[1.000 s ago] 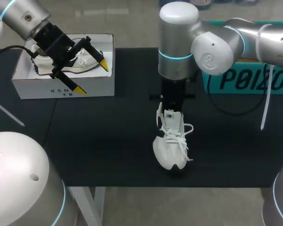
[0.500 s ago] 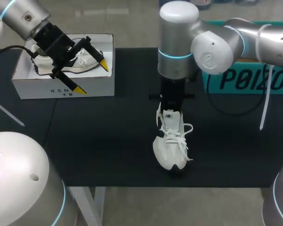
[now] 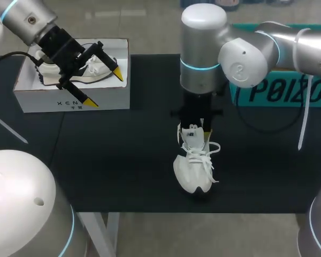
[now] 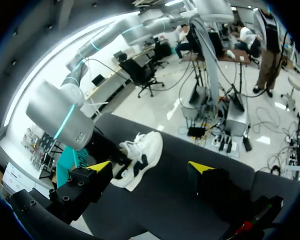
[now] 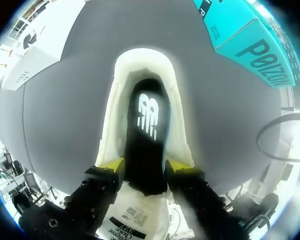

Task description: Take the shoe out of the shoebox, open the shoe tongue, remove and reinsert the insole, then place the shoe into the shoebox

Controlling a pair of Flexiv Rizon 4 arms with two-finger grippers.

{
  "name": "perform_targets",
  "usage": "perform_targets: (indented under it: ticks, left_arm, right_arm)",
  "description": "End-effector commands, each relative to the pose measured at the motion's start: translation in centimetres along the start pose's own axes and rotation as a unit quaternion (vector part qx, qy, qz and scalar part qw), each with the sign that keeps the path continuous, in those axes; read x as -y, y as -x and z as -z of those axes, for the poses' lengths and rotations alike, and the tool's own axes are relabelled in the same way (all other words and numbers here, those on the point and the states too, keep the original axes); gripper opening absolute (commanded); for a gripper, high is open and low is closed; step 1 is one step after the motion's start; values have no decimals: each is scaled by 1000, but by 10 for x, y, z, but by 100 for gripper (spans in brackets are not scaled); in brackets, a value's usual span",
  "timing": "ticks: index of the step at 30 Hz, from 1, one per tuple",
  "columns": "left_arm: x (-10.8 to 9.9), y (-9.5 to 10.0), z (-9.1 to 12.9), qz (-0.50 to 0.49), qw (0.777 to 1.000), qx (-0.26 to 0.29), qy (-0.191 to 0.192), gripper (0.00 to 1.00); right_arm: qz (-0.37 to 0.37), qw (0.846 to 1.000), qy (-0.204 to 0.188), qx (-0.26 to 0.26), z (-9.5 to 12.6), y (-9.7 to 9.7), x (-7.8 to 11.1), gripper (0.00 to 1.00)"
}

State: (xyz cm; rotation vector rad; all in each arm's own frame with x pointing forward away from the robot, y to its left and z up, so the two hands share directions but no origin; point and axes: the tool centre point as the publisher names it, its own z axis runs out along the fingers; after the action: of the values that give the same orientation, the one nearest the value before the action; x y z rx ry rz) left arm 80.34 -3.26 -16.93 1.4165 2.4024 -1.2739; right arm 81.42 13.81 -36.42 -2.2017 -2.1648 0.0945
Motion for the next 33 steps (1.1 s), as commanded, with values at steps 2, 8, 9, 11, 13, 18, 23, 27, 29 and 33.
perform_targets:
  ticks: [2, 8, 9, 11, 13, 18, 23, 27, 29, 33]
  left_arm:
    - [0, -1, 0, 0, 1000, 0, 1, 100]
    - [0, -1, 0, 0, 1000, 0, 1, 100]
    - [0, -1, 0, 0, 1000, 0, 1, 100]
    - [0, -1, 0, 0, 1000, 0, 1, 100]
    - [0, -1, 0, 0, 1000, 0, 1, 100]
    - [0, -1, 0, 0, 1000, 0, 1, 100]
    - [0, -1, 0, 0, 1000, 0, 1, 100]
    - [0, -1, 0, 0, 1000, 0, 1, 100]
    - [0, -1, 0, 0, 1000, 0, 1, 100]
    - [0, -1, 0, 0, 1000, 0, 1, 100]
  right_arm:
    - [-1, 1000, -2, -2, -8, 1, 0, 80]
    - [5, 1000, 8, 0, -5, -3, 5, 85]
    - [6, 1000, 10, 0, -5, -3, 6, 85]
    - [6, 1000, 13, -1, -2, -2, 7, 83]
    - [5, 1000, 17, -2, 1, -1, 9, 84]
    - [4, 999, 34, -3, 8, 1, 13, 85]
    - [4, 999, 44, 1, 17, 2, 15, 85]
    - [8, 998, 56, 3, 25, 2, 16, 91]
    - [9, 998, 58, 5, 27, 1, 16, 93]
    - [10, 998, 60, 5, 29, 1, 19, 96]
